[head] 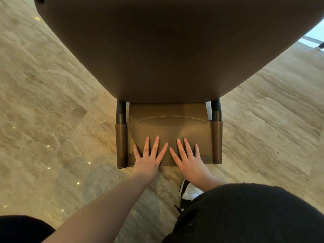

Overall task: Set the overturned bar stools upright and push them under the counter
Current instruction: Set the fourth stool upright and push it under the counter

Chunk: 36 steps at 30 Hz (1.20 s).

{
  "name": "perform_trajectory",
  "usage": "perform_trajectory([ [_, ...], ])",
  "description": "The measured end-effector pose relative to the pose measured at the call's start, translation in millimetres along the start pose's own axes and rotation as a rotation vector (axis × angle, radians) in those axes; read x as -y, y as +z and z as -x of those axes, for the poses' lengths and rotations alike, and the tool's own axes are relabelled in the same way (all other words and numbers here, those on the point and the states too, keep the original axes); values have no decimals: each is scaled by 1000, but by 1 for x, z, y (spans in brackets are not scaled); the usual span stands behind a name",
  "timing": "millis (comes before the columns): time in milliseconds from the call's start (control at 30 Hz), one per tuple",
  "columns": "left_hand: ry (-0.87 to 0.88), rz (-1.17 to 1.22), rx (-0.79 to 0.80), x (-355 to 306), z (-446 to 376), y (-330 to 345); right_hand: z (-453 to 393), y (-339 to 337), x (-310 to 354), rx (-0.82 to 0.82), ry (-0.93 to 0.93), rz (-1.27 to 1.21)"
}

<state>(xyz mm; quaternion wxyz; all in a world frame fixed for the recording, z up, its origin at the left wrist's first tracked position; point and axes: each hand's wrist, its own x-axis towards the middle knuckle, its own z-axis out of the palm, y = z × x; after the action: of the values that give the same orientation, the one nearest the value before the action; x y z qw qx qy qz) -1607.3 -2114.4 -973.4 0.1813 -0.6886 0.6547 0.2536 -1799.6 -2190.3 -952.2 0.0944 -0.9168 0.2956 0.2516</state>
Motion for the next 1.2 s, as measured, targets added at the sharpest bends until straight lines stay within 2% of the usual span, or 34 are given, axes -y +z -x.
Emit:
perform_trajectory([
  [133,-36,-5,19,10,-2,-4,1,-1,-5,7,-5,2],
  [333,-40,-9,102,8,-1,-17,4,-3,-15,19,135,-37],
  [533,-67,24,228,2,0,-38,1,-11,-15,89,134,-57],
  [633,-68,44,203,1,10,-53,10,-29,-15,98,123,-59],
  [833,-70,124,238,5,60,-145,52,-120,-18,83,111,-128],
  [1000,-79,165,232,12,107,-257,84,-221,-23,83,169,-215],
  [1200,-78,179,189,21,152,-393,114,-352,-49,123,133,-213],
])
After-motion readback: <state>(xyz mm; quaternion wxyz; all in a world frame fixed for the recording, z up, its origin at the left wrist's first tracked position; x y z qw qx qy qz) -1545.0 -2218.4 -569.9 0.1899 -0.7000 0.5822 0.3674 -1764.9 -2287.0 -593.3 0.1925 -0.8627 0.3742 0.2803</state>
